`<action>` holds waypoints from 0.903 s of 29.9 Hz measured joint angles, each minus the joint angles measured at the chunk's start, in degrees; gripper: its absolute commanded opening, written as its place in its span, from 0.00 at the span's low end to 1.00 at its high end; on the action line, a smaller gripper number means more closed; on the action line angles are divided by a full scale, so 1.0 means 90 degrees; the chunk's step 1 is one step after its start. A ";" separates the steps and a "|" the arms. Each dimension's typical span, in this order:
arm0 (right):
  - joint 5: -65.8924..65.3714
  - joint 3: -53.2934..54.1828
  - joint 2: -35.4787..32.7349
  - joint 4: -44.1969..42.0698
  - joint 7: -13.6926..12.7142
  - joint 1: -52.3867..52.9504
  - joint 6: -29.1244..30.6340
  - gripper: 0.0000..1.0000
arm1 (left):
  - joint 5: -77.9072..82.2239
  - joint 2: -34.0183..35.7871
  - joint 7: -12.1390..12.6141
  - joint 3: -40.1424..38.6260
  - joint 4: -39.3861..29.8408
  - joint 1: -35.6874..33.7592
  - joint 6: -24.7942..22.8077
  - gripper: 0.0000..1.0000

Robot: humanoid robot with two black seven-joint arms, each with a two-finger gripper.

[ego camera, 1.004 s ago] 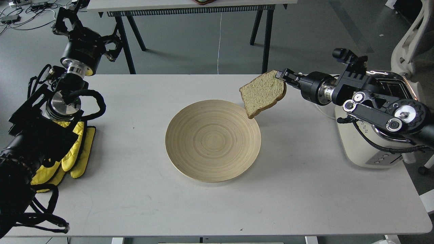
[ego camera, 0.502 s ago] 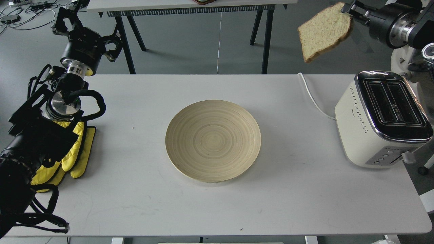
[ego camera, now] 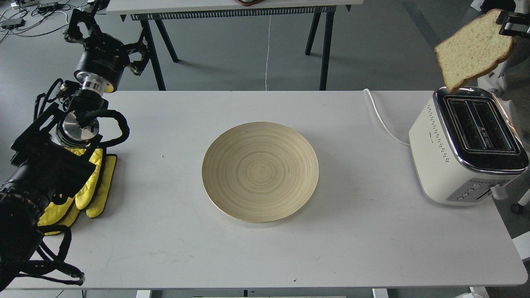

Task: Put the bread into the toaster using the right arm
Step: 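Carry the held bread up and over the toaster slots, then lower the bread slice edge-first into the toaster slot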

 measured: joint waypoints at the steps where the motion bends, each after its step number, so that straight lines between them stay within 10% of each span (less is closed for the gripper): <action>1: -0.0002 -0.0107 -0.0026 0.0076 -0.0029 -0.0016 0.0014 0.00 | 0.0000 -0.0004 0.0001 0.0000 -0.0002 -0.0001 0.0000 1.00; 27: 0.0016 -0.0667 -0.0897 0.0834 -0.0211 -0.0255 -0.0018 0.00 | 0.0000 -0.0008 0.0010 0.0000 -0.0006 -0.0002 0.0000 1.00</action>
